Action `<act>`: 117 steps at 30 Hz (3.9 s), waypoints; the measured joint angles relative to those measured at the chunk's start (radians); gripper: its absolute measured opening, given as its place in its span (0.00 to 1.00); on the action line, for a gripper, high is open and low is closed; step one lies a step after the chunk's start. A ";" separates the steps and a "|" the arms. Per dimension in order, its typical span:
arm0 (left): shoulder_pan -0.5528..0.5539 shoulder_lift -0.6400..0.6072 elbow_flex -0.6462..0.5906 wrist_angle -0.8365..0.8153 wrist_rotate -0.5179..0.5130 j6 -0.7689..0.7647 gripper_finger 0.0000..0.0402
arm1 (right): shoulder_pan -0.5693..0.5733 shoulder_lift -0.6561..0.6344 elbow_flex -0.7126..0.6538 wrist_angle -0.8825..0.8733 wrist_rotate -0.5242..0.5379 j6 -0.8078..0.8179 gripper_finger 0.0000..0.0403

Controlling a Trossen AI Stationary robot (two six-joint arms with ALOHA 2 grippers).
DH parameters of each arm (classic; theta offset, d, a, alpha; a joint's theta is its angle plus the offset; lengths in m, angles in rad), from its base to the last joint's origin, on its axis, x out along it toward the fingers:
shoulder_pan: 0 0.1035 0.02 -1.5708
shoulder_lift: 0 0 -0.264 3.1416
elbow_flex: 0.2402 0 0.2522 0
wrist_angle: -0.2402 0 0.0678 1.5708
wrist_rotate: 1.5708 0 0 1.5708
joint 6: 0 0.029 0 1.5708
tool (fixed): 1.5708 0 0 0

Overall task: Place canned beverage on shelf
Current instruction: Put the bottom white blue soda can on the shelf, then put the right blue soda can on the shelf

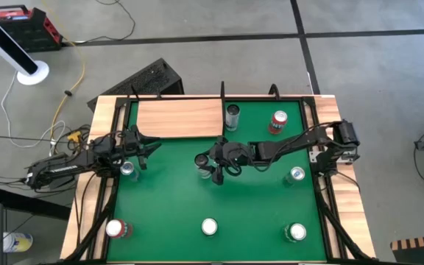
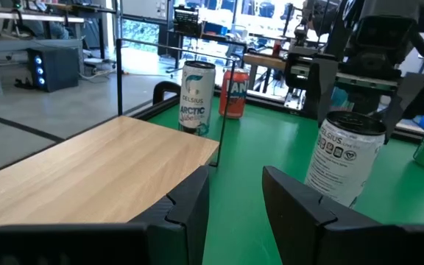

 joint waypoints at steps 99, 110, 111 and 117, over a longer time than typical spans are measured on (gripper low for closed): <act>0.000 0.000 0.000 -0.001 0.004 0.075 0.28 | -0.735 0.333 0.835 -0.701 -0.628 -0.415 0.85; 0.000 0.000 0.000 -0.001 0.005 0.075 0.28 | -0.700 0.333 1.061 -1.072 -0.627 -0.479 0.85; 0.000 0.000 0.000 -0.001 0.005 0.075 0.28 | -0.700 0.333 1.091 -1.125 -0.627 -0.481 0.85; 0.000 0.000 0.000 -0.001 0.005 0.074 0.28 | -0.712 0.332 1.215 -1.506 -0.628 -0.485 0.84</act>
